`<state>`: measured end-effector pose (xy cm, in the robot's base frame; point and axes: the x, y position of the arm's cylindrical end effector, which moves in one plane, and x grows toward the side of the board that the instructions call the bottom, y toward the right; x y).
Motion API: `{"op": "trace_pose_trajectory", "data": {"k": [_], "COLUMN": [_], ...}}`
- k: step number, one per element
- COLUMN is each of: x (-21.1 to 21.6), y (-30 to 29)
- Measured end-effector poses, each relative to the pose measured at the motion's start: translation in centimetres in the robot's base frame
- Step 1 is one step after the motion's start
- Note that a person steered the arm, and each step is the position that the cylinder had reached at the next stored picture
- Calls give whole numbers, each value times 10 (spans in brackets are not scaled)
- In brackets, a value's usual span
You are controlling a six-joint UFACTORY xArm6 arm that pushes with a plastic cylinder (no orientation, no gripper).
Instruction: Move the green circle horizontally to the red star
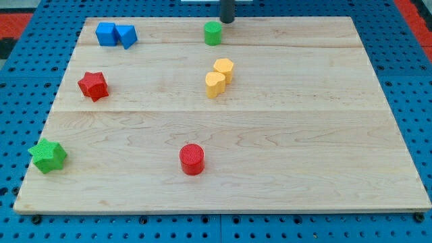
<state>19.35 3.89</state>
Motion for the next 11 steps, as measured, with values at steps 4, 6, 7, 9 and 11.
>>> {"op": "trace_pose_trajectory", "data": {"k": [4,6,7,9,11], "x": [130,155,123,161,202], "y": [-108,-119,-80,-157,-159]}}
